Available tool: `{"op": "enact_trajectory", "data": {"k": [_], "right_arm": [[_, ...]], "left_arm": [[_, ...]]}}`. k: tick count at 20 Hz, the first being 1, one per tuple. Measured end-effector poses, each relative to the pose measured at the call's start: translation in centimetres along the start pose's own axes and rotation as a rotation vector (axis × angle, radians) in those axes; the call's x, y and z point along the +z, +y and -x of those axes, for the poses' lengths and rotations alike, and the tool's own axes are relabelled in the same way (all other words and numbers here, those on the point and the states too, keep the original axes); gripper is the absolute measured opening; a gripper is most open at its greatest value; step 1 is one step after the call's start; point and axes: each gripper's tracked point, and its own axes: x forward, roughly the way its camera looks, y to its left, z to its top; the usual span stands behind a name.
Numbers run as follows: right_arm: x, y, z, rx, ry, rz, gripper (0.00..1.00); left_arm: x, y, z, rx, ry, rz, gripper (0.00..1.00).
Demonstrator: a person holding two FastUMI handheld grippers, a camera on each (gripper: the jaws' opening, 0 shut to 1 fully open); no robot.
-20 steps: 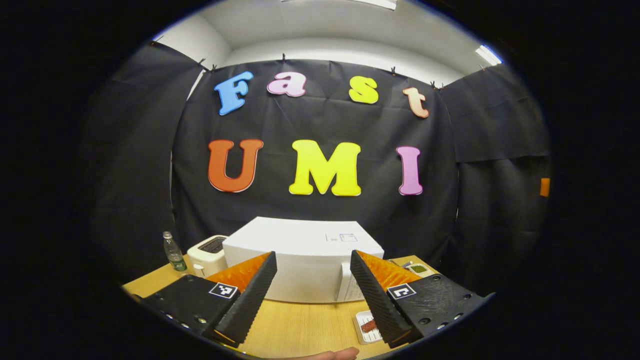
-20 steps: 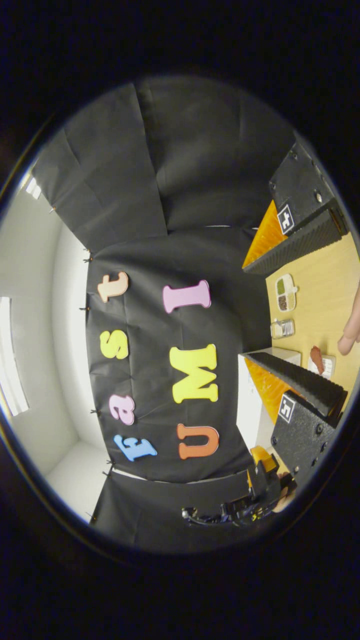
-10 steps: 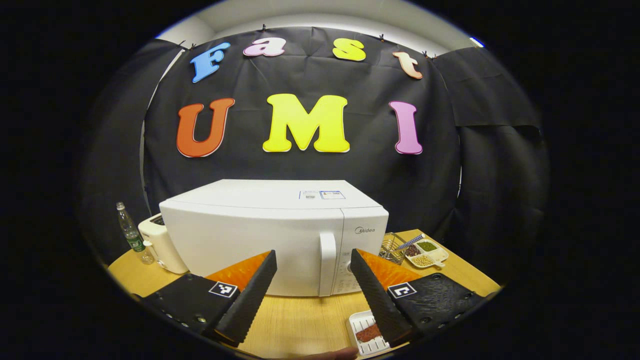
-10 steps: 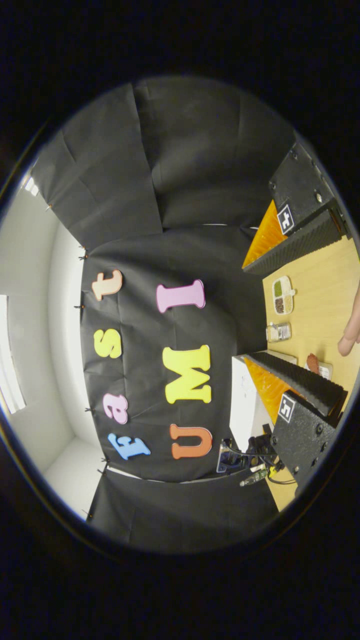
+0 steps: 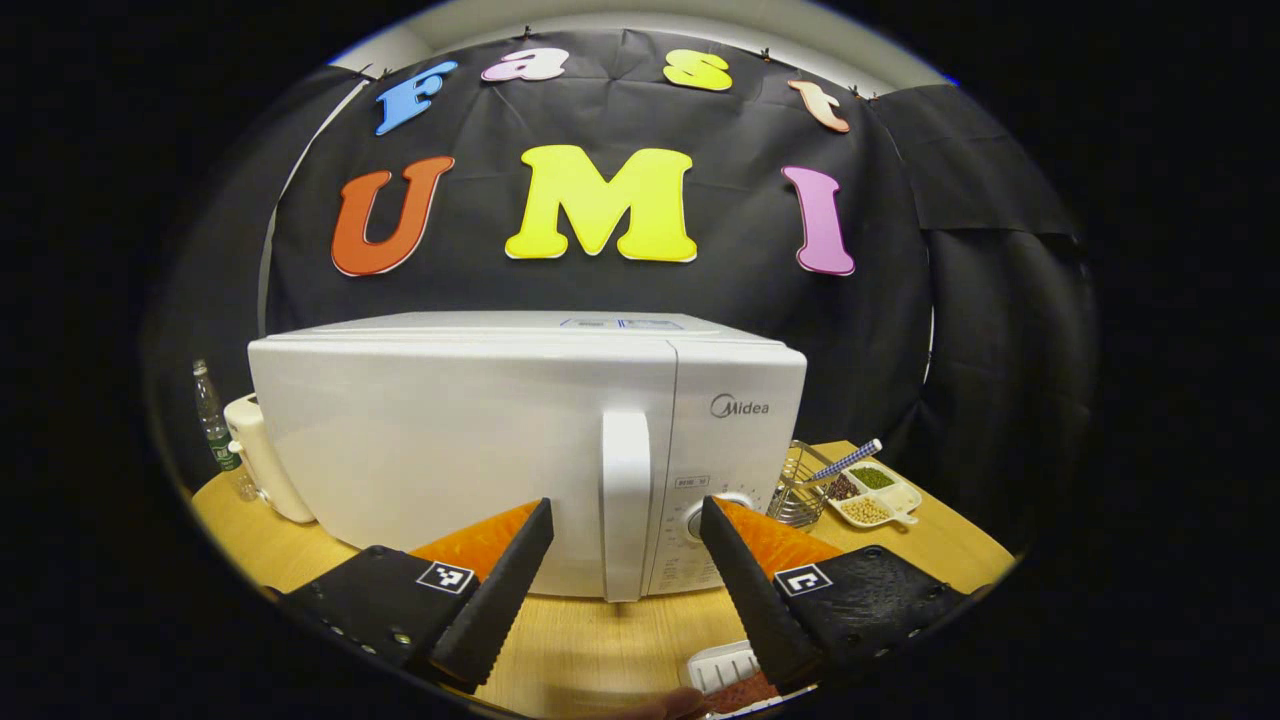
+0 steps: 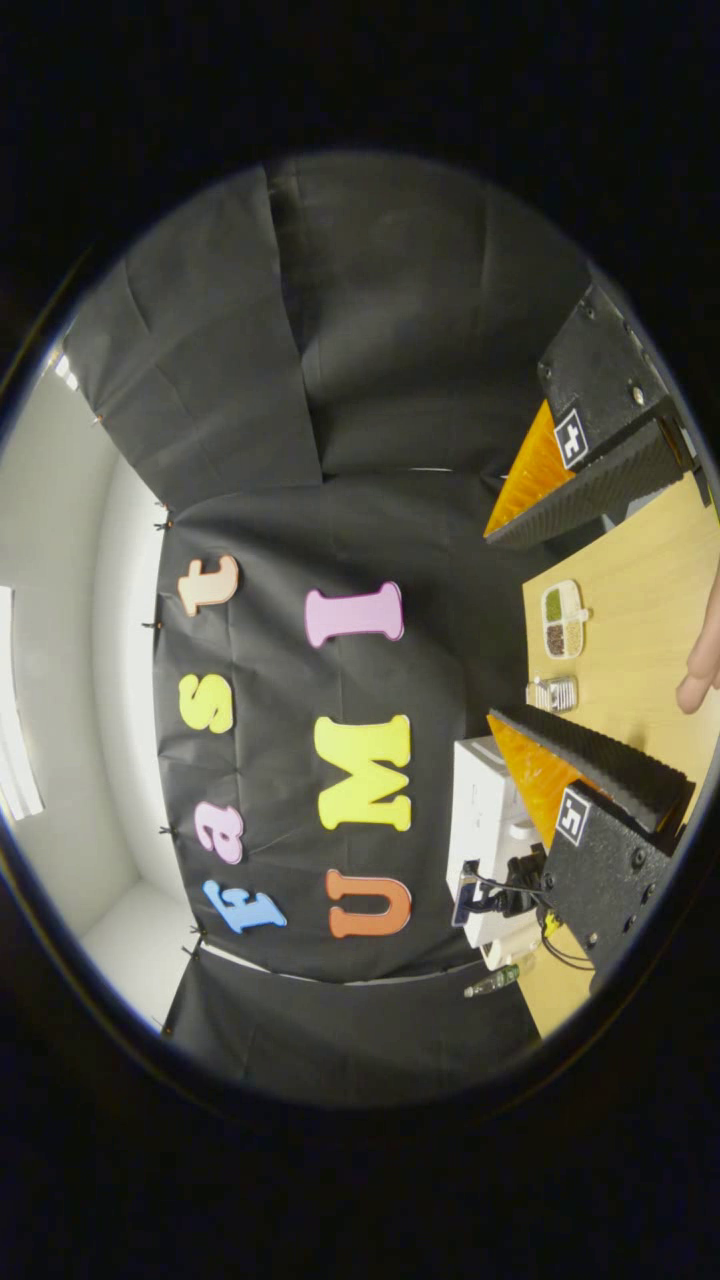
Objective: Open the microwave oven with the left hand, put the food in, and close the microwave oven.
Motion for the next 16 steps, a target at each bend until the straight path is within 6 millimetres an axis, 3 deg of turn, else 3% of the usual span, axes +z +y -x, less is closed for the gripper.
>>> {"op": "enact_trajectory", "data": {"k": [1, 2, 4, 5, 6, 7, 8, 9, 13, 14, 15, 16], "right_arm": [[-0.1, -0.1, -0.1, -0.003, 0.002, -0.001, 0.93], [-0.4, 0.1, -0.2, 0.0, 0.005, -0.002, 0.93], [-0.8, 0.4, -0.4, 0.011, 0.009, 0.001, 0.93], [-0.9, 0.4, -0.4, 0.011, 0.011, 0.005, 1.0], [-1.1, 0.4, -0.4, 0.012, 0.013, 0.009, 0.92], [-1.3, 0.6, -0.4, 0.015, 0.016, 0.014, 1.0], [-1.4, 0.7, -0.4, 0.017, 0.017, 0.02, 1.0], [-1.5, 0.8, -0.4, 0.019, 0.016, 0.028, 1.0], [-1.9, 1.1, -0.2, 0.024, 0.016, 0.057, 1.0], [-2.2, 1.1, -0.2, 0.025, 0.02, 0.06, 0.93], [-2.5, 1.1, -0.3, 0.026, 0.026, 0.059, 0.93], [-2.7, 1.1, -0.4, 0.025, 0.033, 0.055, 1.0]], "left_arm": [[-0.4, -0.1, -0.4, 0.001, 0.002, -0.017, 0.93], [-1.0, 0.0, -1.0, 0.003, 0.01, -0.03, 0.88], [-2.2, -0.3, -1.7, -0.013, 0.033, -0.028, 0.49], [-2.6, 0.2, -2.0, 0.0, 0.039, -0.023, 0.33], [-3.1, 0.2, -2.2, 0.001, 0.044, -0.003, 0.45], [-3.0, 0.0, -2.3, -0.001, 0.033, 0.018, 0.44], [-2.7, 0.5, -2.4, 0.017, 0.019, 0.021, 0.43], [-2.6, 0.4, -1.9, 0.026, 0.016, 0.033, 0.32], [-1.0, 0.5, -1.6, 0.065, -0.052, -0.012, 0.3], [-0.7, 0.5, -1.7, 0.069, -0.064, -0.019, 0.17], [-1.3, 0.4, -1.6, 0.067, -0.045, 0.002, 0.2], [-0.9, 0.5, -1.8, 0.062, -0.052, 0.008, 0.2]]}}
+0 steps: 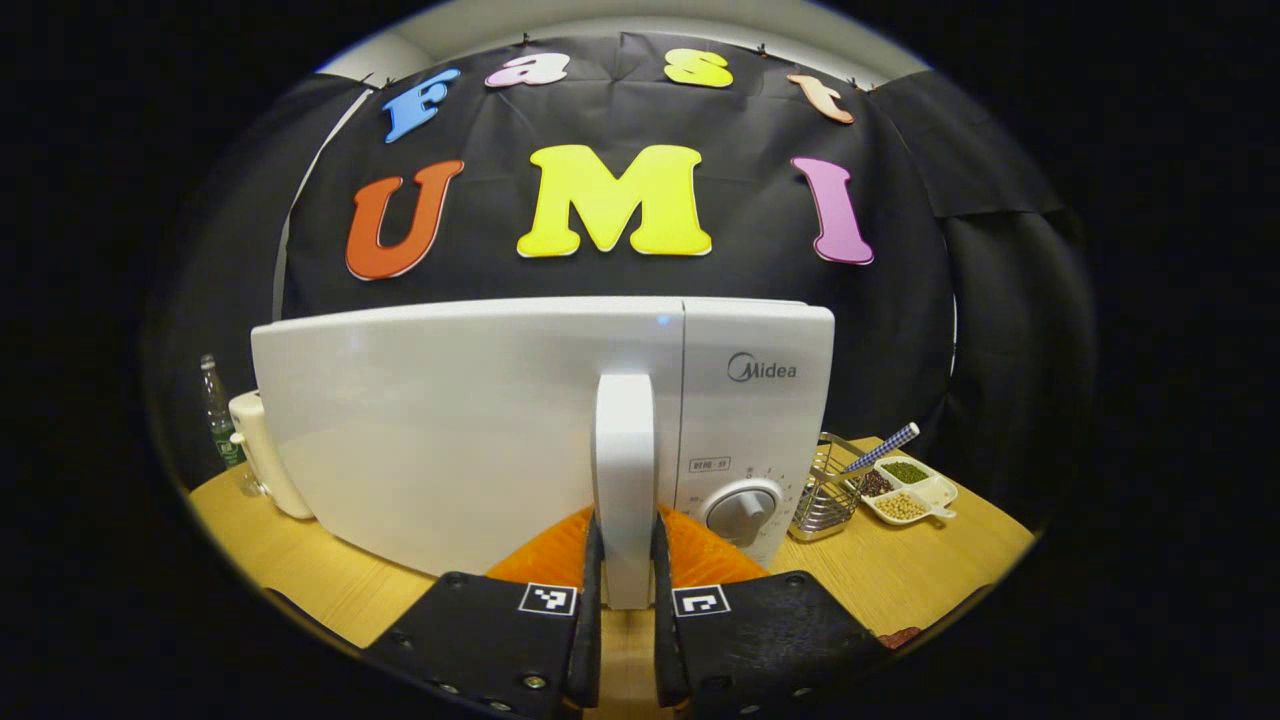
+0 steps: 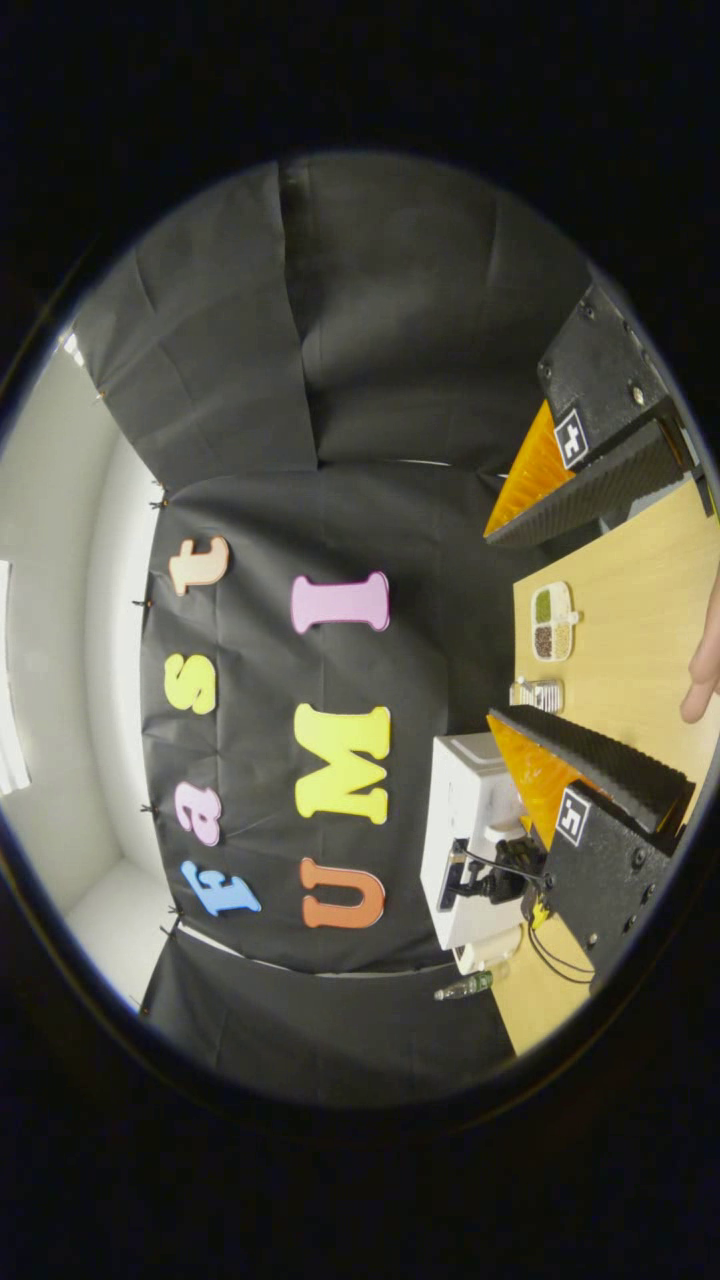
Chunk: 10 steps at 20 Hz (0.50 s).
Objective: Open the microwave oven with the left hand, put the food in, and close the microwave oven.
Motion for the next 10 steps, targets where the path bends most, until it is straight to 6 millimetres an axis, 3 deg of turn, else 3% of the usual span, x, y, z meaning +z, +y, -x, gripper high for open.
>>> {"op": "enact_trajectory", "data": {"k": [1, 2, 3, 7, 8, 10], "right_arm": [[-0.1, 0.0, -0.1, 0.001, 0.007, -0.005, 1.0], [-0.3, 0.0, -0.2, 0.0, 0.01, -0.009, 0.93], [-0.3, -0.1, -0.2, -0.005, 0.014, -0.011, 1.0], [-0.7, 0.2, 0.0, -0.001, 0.036, -0.014, 1.0], [-0.7, 0.1, 0.2, -0.002, 0.034, -0.013, 1.0], [-0.6, 0.0, 0.3, -0.008, 0.03, -0.008, 1.0]], "left_arm": [[-0.3, 0.2, 0.1, -0.002, 0.013, -0.004, 0.32], [-0.3, 0.0, 0.0, -0.003, 0.021, -0.02, 0.22], [-0.6, 0.0, 0.1, -0.007, 0.034, -0.029, 0.11], [-1.3, 0.1, 0.9, -0.041, 0.06, -0.013, 0.12], [-1.0, -0.1, 1.5, -0.041, 0.063, -0.007, 0.04], [-1.1, 0.4, 2.8, -0.046, 0.044, -0.022, 0.0]]}}
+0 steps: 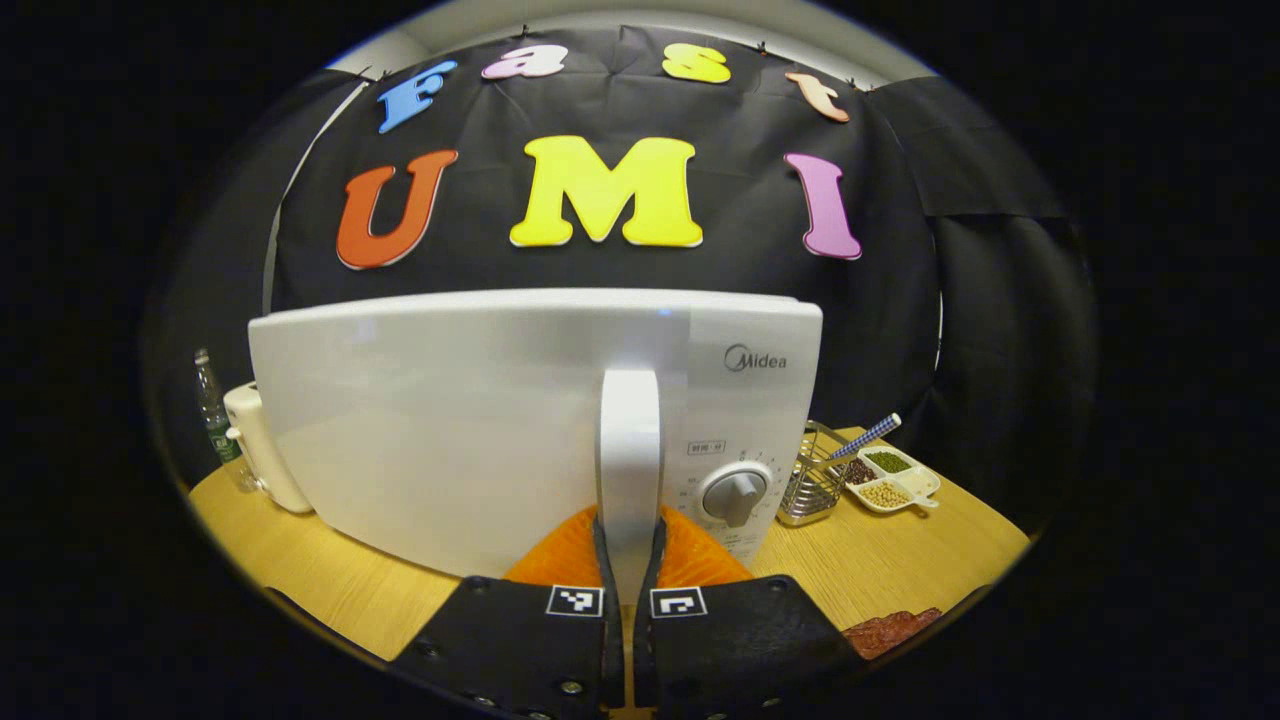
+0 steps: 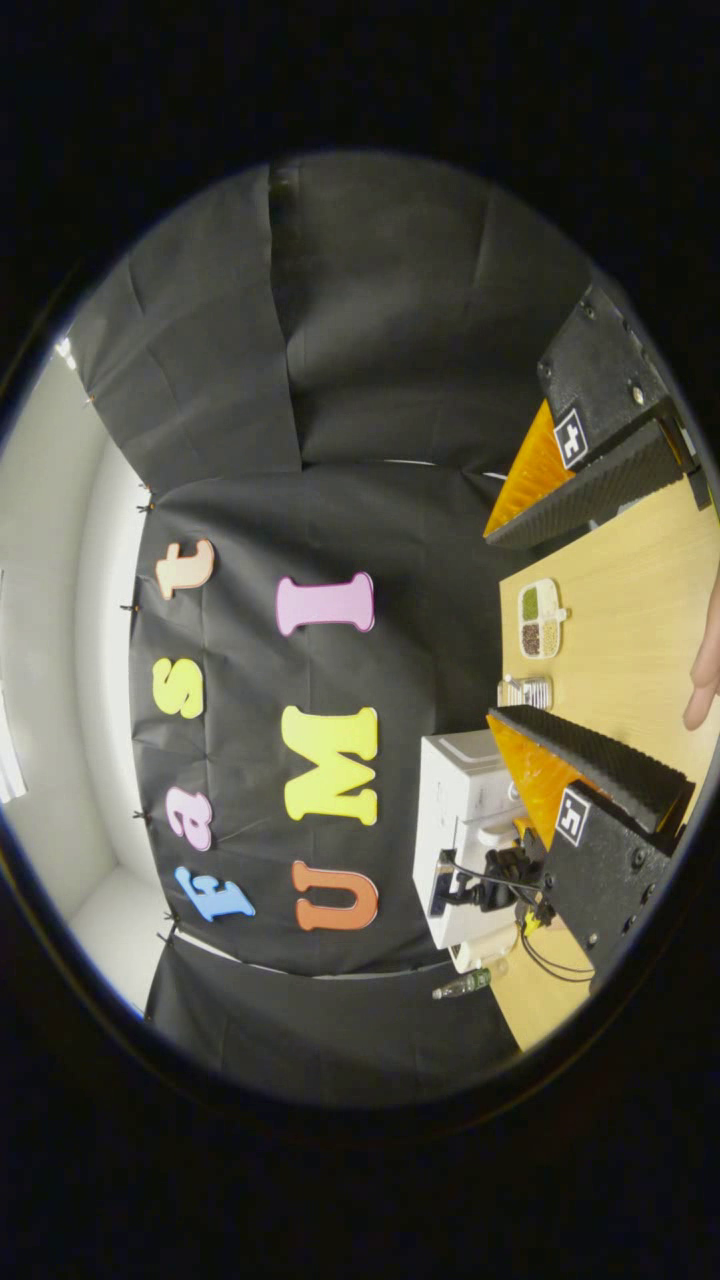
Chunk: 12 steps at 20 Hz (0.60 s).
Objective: Open the microwave oven with the left hand, put the food in, and close the microwave oven.
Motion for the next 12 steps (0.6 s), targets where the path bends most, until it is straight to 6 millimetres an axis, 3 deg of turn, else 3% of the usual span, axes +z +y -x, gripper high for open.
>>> {"op": "enact_trajectory", "data": {"k": [4, 5, 6, 7, 12], "right_arm": [[0.1, 0.7, 0.5, 0.004, 0.005, -0.005, 1.0], [0.1, 1.0, 0.7, 0.004, 0.0, -0.006, 0.93], [0.1, 1.2, 0.9, -0.001, -0.003, -0.006, 0.93], [0.0, 1.5, 1.2, 0.0, -0.003, -0.005, 1.0], [-0.3, 3.5, 3.1, 0.001, -0.001, 0.024, 1.0]], "left_arm": [[-0.6, 0.4, 3.3, -0.062, -0.019, 0.014, 0.03], [-0.9, 0.6, 4.2, -0.073, -0.015, 0.007, 0.03], [-1.0, 0.8, 5.1, -0.085, -0.019, -0.007, 0.03], [-1.1, 1.2, 6.1, -0.094, -0.017, -0.01, 0.03], [-2.2, 3.0, 10.6, -0.158, -0.008, 0.017, 0.04]]}}
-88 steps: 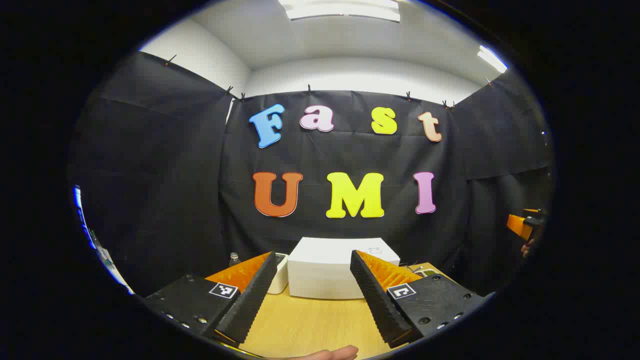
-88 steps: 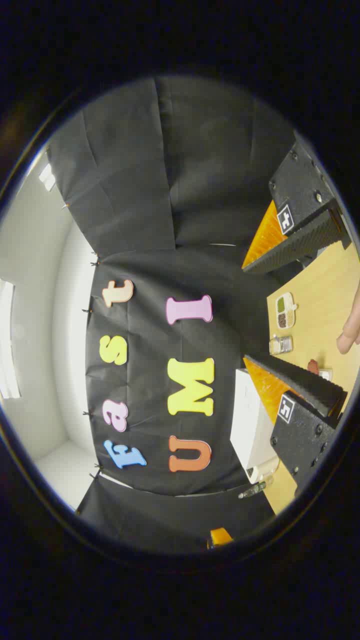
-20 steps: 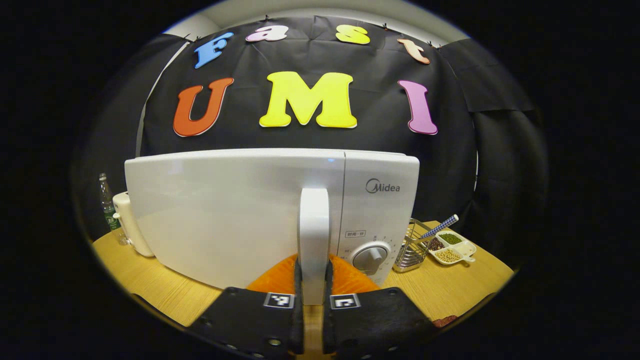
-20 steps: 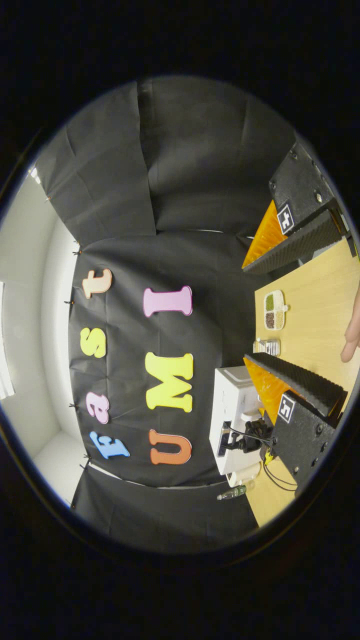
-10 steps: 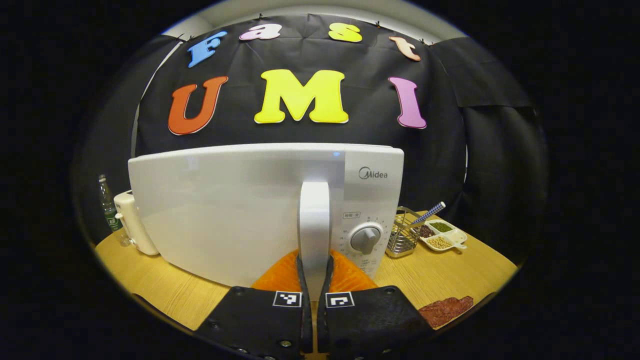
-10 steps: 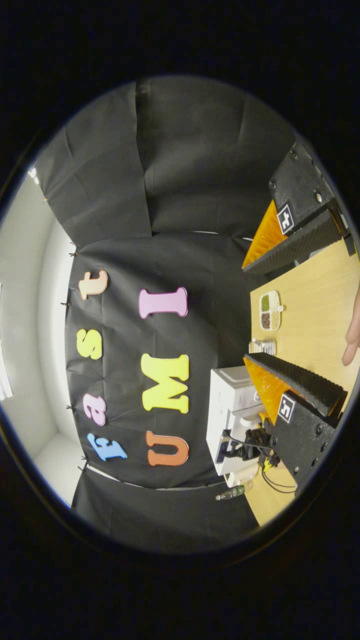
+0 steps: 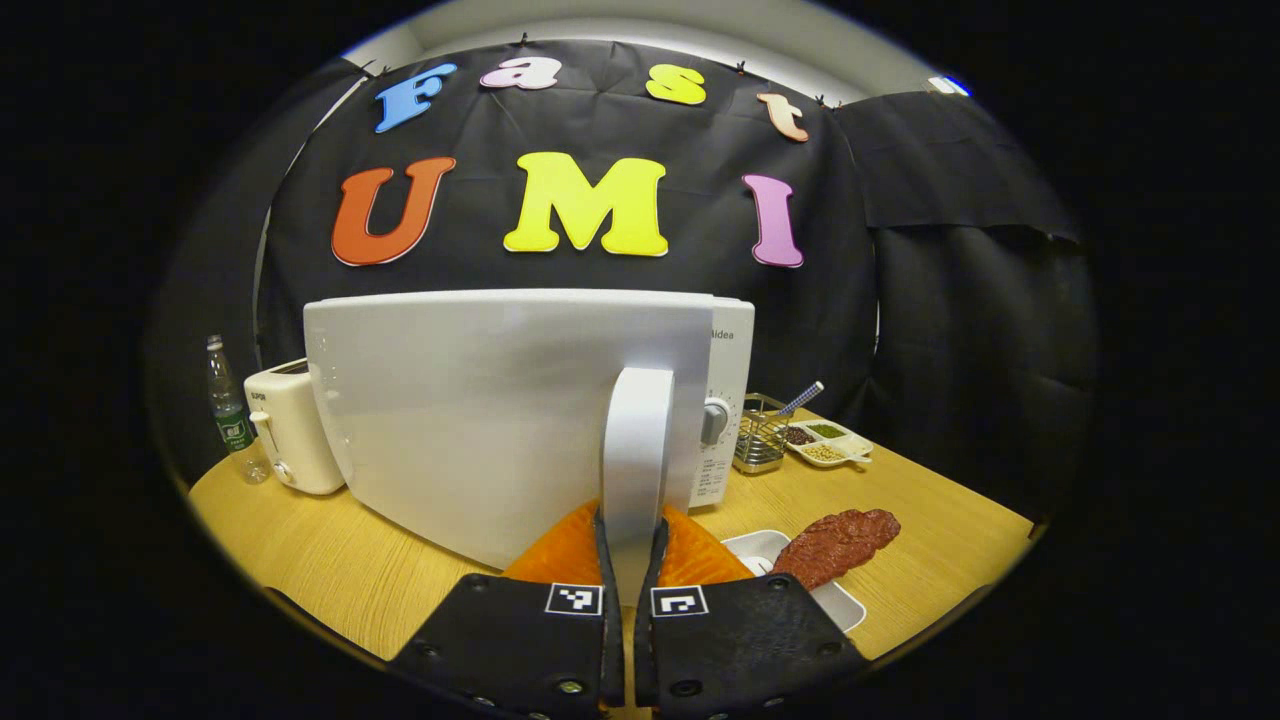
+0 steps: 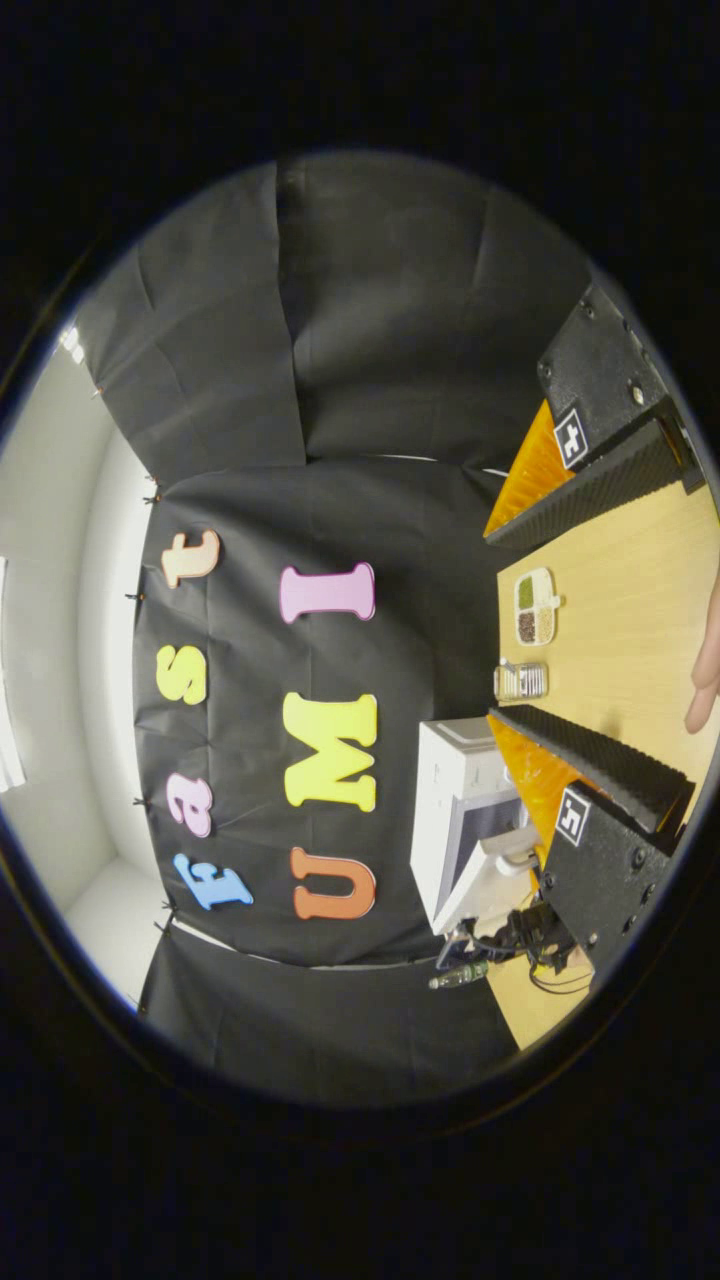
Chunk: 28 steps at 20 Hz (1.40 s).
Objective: Open the microwave oven with the left hand, put the food in, and close the microwave oven.
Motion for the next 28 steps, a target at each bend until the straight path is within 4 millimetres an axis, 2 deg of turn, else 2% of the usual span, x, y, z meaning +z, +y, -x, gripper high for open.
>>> {"op": "enact_trajectory", "data": {"k": [1, 3, 6, 7, 8, 9, 10, 14, 15, 16, 18, 19, 20, 21, 24, 26, 28], "right_arm": [[0.2, 0.5, 0.4, 0.005, -0.006, 0.009, 1.0], [0.6, 1.4, 1.3, 0.015, -0.02, 0.023, 1.0], [1.2, 2.5, 2.3, 0.034, -0.04, 0.027, 1.0], [1.4, 2.8, 2.6, 0.04, -0.045, 0.028, 0.93], [1.5, 3.1, 2.8, 0.044, -0.049, 0.028, 0.93], [1.7, 3.4, 3.1, 0.049, -0.052, 0.03, 1.0], [1.8, 3.7, 3.2, 0.055, -0.053, 0.03, 0.93], [1.3, 5.0, 3.5, 0.081, -0.032, 0.021, 0.93], [1.4, 5.3, 3.6, 0.083, -0.031, 0.021, 1.0], [1.5, 5.5, 3.7, 0.086, -0.034, 0.023, 1.0], [1.8, 5.9, 3.8, 0.087, -0.041, 0.031, 1.0], [1.8, 6.2, 3.9, 0.09, -0.044, 0.032, 0.93], [1.8, 6.5, 4.0, 0.091, -0.044, 0.033, 0.93], [1.7, 6.7, 4.1, 0.093, -0.04, 0.034, 0.93], [1.5, 7.7, 4.4, 0.112, -0.025, 0.037, 0.93], [1.5, 8.0, 4.4, 0.118, -0.023, 0.048, 0.93], [1.7, 8.3, 4.1, 0.126, -0.023, 0.065, 0.93]], "left_arm": [[-0.3, 0.5, 0.9, 0.009, 0.002, -0.012, 0.1], [-0.6, 1.5, 3.1, 0.03, 0.007, -0.057, 0.1], [-1.4, 3.6, 6.4, 0.054, 0.01, -0.012, 0.1], [-1.4, 4.3, 7.5, 0.062, 0.004, -0.008, 0.1], [-1.5, 5.2, 8.6, 0.073, -0.001, -0.017, 0.1], [-1.6, 6.2, 9.7, 0.087, -0.009, -0.021, 0.1], [-1.9, 7.4, 10.7, 0.101, -0.013, -0.019, 0.1], [-2.6, 12.0, 15.0, 0.156, -0.017, -0.011, 0.13], [-3.0, 12.9, 16.3, 0.157, -0.015, 0.009, 0.18], [-2.7, 14.8, 18.2, 0.203, -0.018, 0.02, 0.18], [-2.2, 17.6, 19.8, 0.264, -0.039, 0.036, 0.69], [-1.9, 18.2, 20.8, 0.274, -0.051, 0.051, 0.95], [-1.3, 19.9, 22.4, 0.316, -0.072, 0.071, 0.96], [-1.1, 21.2, 23.1, 0.352, -0.072, 0.096, 0.97], [-1.8, 22.6, 25.7, 0.435, -0.034, 0.127, 0.94], [-1.8, 23.1, 27.3, 0.498, -0.01, 0.113, 0.94], [-0.7, 22.3, 28.6, 0.505, -0.021, 0.095, 0.94]]}}
